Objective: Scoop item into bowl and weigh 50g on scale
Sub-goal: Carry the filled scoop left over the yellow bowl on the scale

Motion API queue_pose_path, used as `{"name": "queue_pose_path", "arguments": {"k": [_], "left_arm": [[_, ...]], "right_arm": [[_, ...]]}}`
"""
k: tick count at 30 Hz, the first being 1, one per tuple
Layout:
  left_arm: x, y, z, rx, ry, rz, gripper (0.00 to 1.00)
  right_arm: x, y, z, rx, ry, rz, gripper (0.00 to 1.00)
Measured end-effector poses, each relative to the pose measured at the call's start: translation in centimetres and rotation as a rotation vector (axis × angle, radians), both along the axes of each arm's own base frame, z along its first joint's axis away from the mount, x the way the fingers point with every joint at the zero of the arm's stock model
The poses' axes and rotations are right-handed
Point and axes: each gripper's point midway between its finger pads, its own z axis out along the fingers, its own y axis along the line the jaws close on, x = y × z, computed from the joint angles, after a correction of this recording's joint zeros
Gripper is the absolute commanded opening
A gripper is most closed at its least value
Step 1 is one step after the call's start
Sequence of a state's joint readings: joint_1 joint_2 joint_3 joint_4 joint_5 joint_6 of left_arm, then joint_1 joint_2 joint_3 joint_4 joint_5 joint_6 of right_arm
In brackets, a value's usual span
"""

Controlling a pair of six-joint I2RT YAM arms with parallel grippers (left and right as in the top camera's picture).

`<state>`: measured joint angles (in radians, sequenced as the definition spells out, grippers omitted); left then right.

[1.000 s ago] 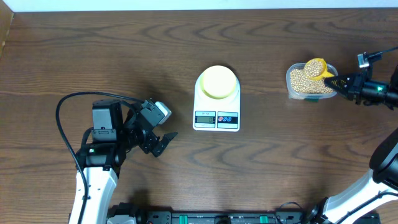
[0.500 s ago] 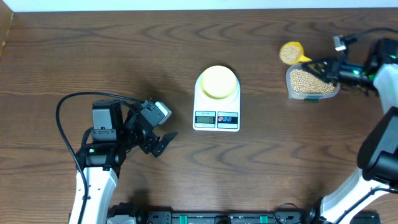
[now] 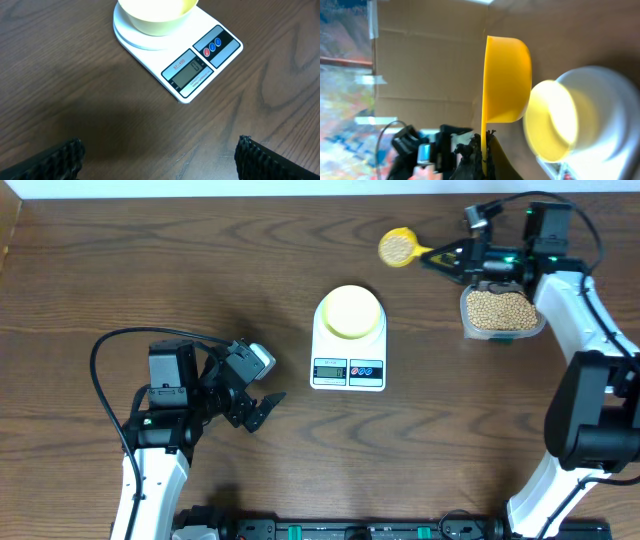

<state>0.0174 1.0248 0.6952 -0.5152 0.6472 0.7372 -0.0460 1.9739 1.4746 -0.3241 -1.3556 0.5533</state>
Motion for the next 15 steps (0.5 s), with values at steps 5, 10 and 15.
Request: {"name": "queue_pose_path", "arguments": {"k": [5, 10, 15], "left_arm": [[0.0, 0.0, 0.0, 0.000, 0.000, 0.000, 0.97], [0.0, 0.0, 0.0, 0.000, 0.000, 0.000, 0.98], [0.0, 0.0, 0.0, 0.000, 0.000, 0.000, 0.98]], "right_arm": [[-1.5, 3.4, 0.2, 0.026, 0.069, 0.080, 0.01], [-2.2, 5.2, 0.1, 0.018, 0.072, 0.116, 0.02], [-2.8, 6.7, -0.5, -0.013, 0.076, 0.132, 0.02]]}}
